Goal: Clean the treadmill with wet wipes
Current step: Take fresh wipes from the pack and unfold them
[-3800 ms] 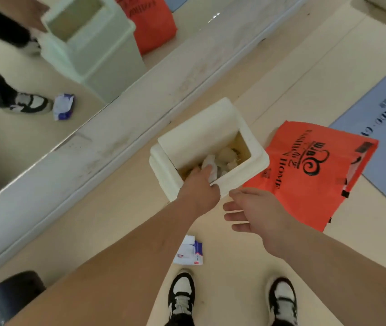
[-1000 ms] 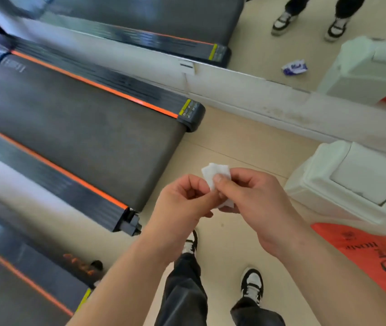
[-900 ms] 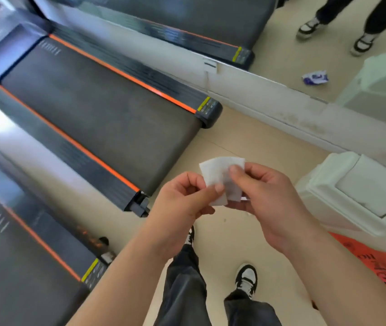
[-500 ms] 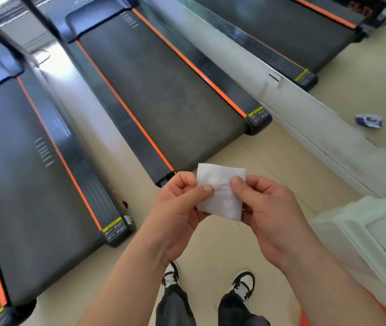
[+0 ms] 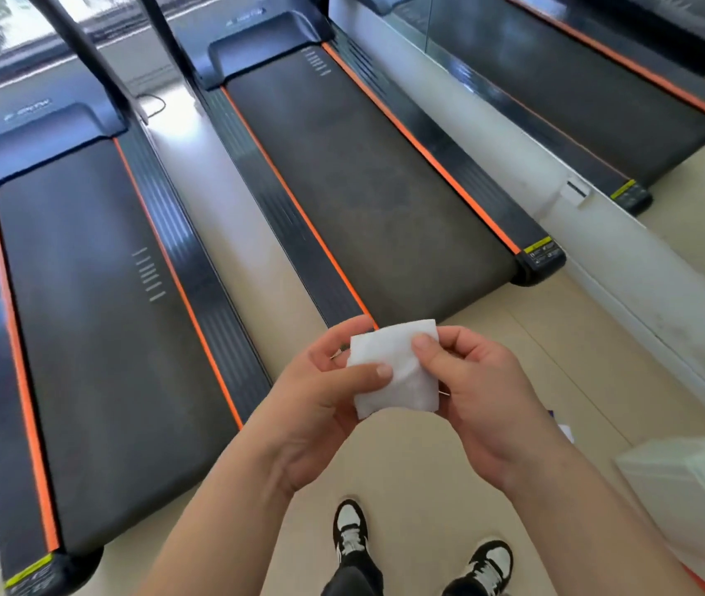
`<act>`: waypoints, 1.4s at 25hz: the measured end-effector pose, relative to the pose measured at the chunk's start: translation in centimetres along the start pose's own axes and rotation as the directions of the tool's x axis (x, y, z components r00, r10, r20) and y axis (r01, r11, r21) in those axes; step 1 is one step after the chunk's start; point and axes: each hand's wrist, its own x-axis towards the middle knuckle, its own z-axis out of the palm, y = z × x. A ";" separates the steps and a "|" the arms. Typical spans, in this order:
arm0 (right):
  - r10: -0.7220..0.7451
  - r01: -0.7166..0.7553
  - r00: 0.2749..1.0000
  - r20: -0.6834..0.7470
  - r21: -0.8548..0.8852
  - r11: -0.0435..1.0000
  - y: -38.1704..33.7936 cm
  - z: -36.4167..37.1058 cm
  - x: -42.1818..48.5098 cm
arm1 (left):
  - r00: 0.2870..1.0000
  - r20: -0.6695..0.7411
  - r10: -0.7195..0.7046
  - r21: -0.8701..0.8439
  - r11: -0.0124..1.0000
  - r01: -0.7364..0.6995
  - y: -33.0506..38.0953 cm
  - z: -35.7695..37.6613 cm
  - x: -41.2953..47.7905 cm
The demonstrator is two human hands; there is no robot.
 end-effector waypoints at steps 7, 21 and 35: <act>-0.029 0.031 0.997 -0.067 0.029 0.999 -3.1 4.7 1.2 | 0.998 0.068 -0.014 0.073 0.997 0.009 5.6 -3.0 0.7; -0.058 0.065 0.994 0.091 -0.082 0.994 -12.5 11.2 15.4 | 0.947 -0.212 0.240 0.321 0.933 -0.165 16.5 -0.2 14.6; 0.088 -0.028 0.969 -0.231 0.253 0.967 -18.0 18.3 31.0 | 0.991 -0.027 0.130 0.584 0.807 -0.090 30.3 -4.9 30.9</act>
